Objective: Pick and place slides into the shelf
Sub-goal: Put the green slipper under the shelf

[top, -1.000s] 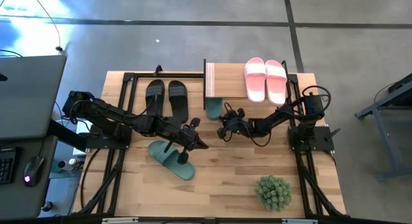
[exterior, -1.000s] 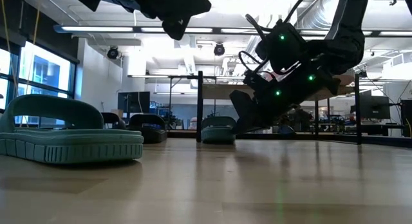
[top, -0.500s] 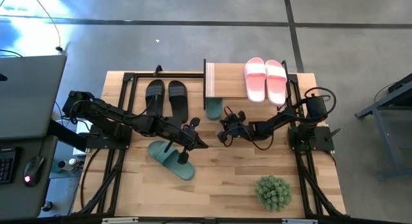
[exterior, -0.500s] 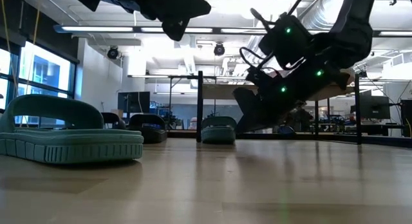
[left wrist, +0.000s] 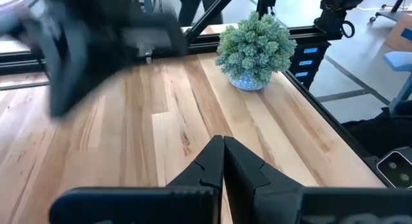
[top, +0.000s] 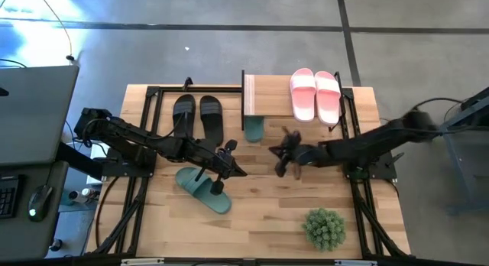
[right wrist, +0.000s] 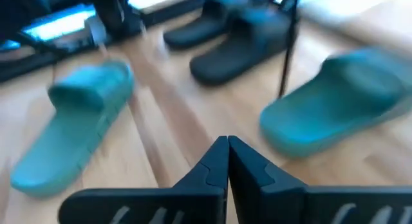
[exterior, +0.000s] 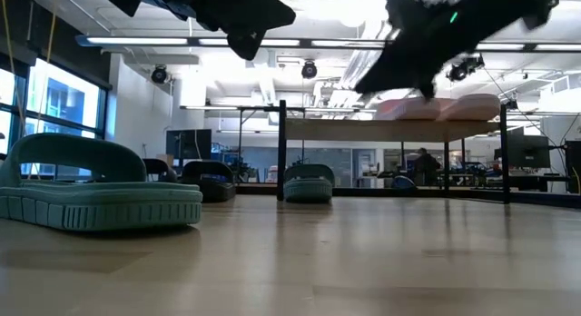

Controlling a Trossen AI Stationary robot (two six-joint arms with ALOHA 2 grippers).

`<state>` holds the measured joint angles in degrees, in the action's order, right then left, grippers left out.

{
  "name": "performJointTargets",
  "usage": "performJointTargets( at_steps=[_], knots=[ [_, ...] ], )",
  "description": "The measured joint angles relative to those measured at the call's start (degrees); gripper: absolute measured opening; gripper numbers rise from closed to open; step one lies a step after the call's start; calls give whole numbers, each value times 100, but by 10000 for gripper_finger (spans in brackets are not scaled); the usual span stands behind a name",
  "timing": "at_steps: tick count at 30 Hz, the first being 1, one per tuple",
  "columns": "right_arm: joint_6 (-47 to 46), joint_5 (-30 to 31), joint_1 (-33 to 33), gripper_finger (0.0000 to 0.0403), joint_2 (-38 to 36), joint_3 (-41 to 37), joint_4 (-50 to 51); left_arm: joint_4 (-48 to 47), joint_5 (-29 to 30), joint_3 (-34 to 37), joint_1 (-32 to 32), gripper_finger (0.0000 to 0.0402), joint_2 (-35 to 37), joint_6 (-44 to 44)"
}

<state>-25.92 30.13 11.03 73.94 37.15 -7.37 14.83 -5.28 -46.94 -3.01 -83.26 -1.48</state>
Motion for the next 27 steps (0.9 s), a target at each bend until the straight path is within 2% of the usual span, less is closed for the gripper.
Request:
performJointTargets(
  at_steps=[6,10,16,20,24,27],
  knots=[
    [49,954,24,0,-1974,0,1531,0,0,0,0,0,0,0],
    [49,1619,-9,0,-3151,0,2160,0,0,0,0,0,0,0],
    [28,2147,-488,0,-4532,20,3085,0,1,0,0,0,0,2],
    [-529,2219,-987,0,-4959,357,4476,87,106,0,-55,0,1,63],
    [-1228,2221,-1454,0,-5003,907,5884,246,208,-81,-268,0,9,15],
    [-1559,2183,-1741,0,-4947,1258,6477,-38,339,-375,-490,0,19,-91]
  ],
)
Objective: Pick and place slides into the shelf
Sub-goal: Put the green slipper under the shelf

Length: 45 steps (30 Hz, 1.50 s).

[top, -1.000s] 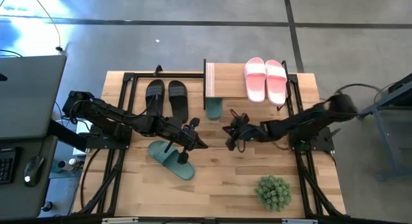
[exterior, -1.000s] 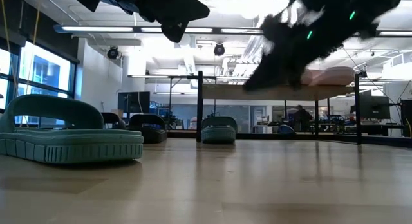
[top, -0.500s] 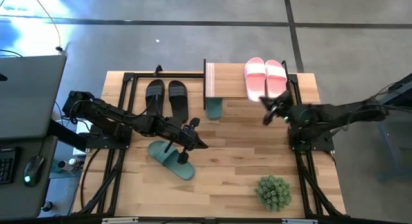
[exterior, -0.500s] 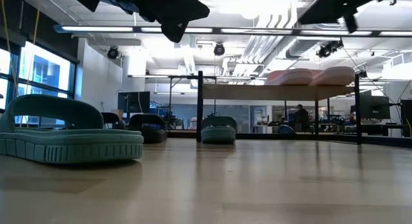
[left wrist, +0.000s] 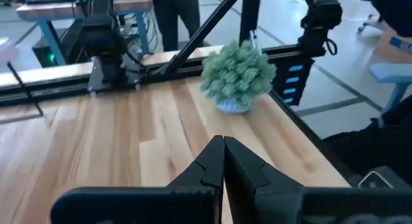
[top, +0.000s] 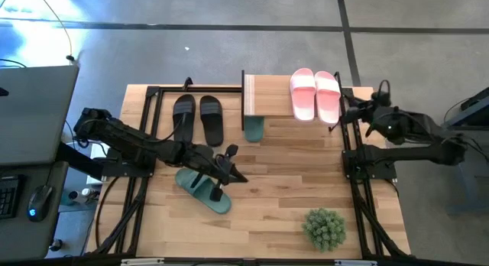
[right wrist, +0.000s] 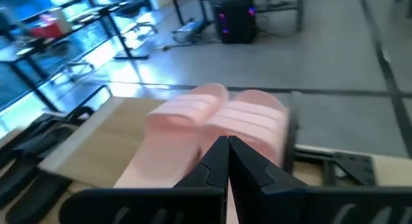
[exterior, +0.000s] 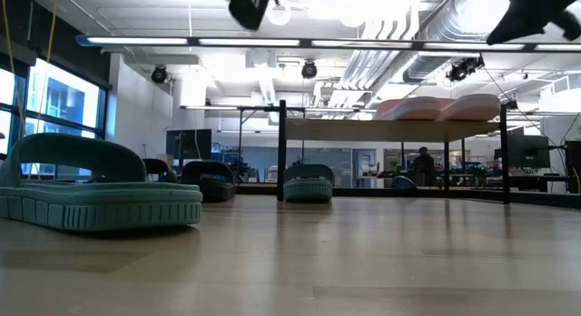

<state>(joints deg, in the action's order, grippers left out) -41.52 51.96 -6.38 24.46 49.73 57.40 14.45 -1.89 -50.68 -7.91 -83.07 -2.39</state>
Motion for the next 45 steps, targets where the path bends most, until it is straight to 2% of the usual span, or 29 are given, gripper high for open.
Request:
performJointTargets(
  at_steps=[3,8,11,15,19,23,26,32,36,42,45],
  knots=[
    [-225,-112,-231,0,60,222,521,-833,456,-423,-249,0,5,-78],
    [-488,-497,-511,0,69,279,1368,-2723,1785,-1328,-671,0,5,-29],
    [-471,-817,-596,0,69,279,1622,-3889,2039,-1848,-816,0,5,302],
    [-469,-1080,-605,0,69,279,1699,-5370,2109,-2200,-840,0,10,1838],
    [-412,-1154,-604,0,69,279,1697,-6692,2603,-2176,-869,0,-41,3407],
    [-325,-1152,-603,0,69,279,1697,-7712,3048,-2174,-1000,0,-171,4875],
    [-310,-1152,-603,0,69,279,1697,-8212,3406,-2174,-1172,0,-354,5498],
    [-302,-1152,-603,0,71,279,1697,-9420,3366,-2447,-1289,0,-1000,6322],
    [-301,-1149,-601,0,69,279,1697,-10444,3162,-2908,-1322,0,-1639,6726],
    [-245,-1108,-603,0,65,281,1696,-10401,2707,-3589,-1511,0,-2179,6585],
    [-197,-1110,-603,0,60,281,1693,-10372,2429,-3686,-1627,0,-2274,6680]
  ],
)
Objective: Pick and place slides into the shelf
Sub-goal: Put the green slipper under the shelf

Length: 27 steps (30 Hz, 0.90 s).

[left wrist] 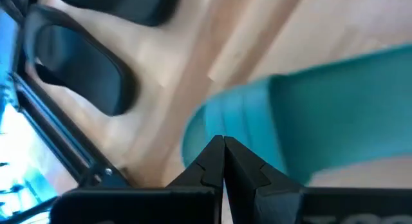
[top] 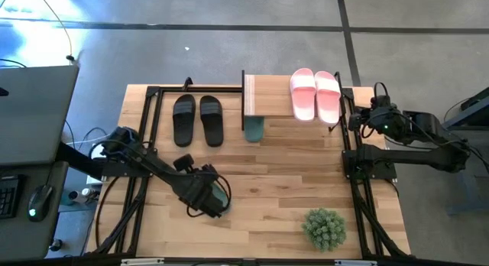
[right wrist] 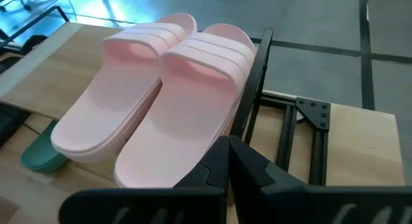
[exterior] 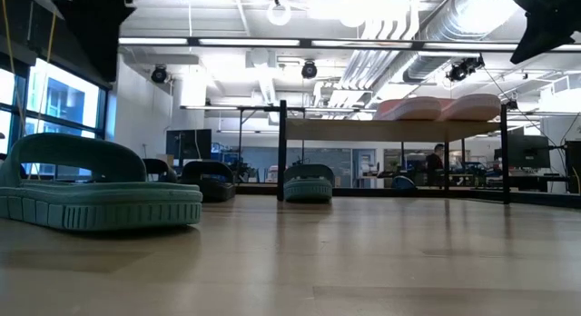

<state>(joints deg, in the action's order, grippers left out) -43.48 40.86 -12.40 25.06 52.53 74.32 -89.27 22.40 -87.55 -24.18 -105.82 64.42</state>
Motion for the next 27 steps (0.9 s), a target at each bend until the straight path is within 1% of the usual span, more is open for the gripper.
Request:
performJointTargets(
  at_steps=[2,5,7,8,13,19,21,23,27],
  knots=[
    [1,-26,2,0,1,0,0,139,-115,-15,-39,1,-18,37],
    [2,-59,1,0,2,0,0,173,-686,-5,-64,10,-24,34],
    [2,-82,0,0,1,0,2,354,-1071,-5,-60,24,-25,-26],
    [1,-90,1,0,2,0,2,445,-1165,-5,-60,34,-25,-127],
    [2,-176,2,0,0,0,2,746,-1182,-10,-59,99,-63,-390],
    [2,-334,2,0,1,0,4,920,-1119,-7,-57,177,-310,-254],
    [4,-321,0,0,0,0,7,891,-1057,-7,-54,193,-467,-185],
    [46,-248,2,0,0,0,6,748,-876,-7,-36,200,-658,-68],
    [151,-153,2,0,-2,0,4,456,-847,-5,58,198,-1078,151]
  ],
)
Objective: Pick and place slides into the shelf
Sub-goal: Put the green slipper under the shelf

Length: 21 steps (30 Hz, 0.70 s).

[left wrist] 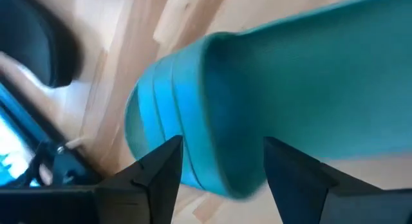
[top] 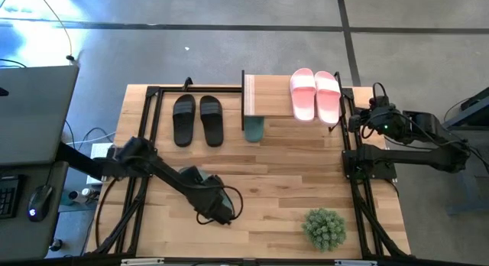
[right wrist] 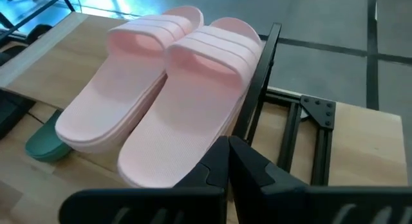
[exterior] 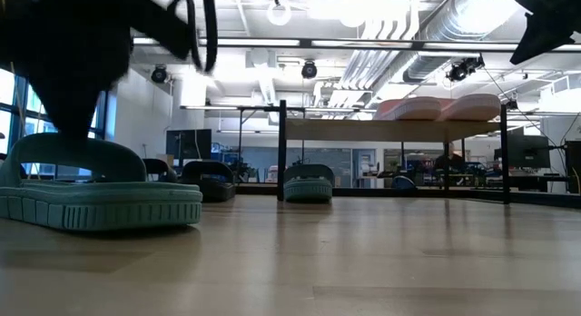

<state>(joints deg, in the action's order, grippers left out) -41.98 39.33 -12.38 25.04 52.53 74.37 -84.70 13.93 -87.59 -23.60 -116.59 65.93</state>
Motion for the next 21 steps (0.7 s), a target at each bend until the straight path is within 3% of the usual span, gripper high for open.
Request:
performJointTargets(
  at_steps=[12,21],
  knots=[
    [63,9,-2,0,0,0,0,-458,-9,2,275,149,-663,-103],
    [107,1,0,0,0,0,0,-555,66,2,258,14,-663,-166]
  ],
)
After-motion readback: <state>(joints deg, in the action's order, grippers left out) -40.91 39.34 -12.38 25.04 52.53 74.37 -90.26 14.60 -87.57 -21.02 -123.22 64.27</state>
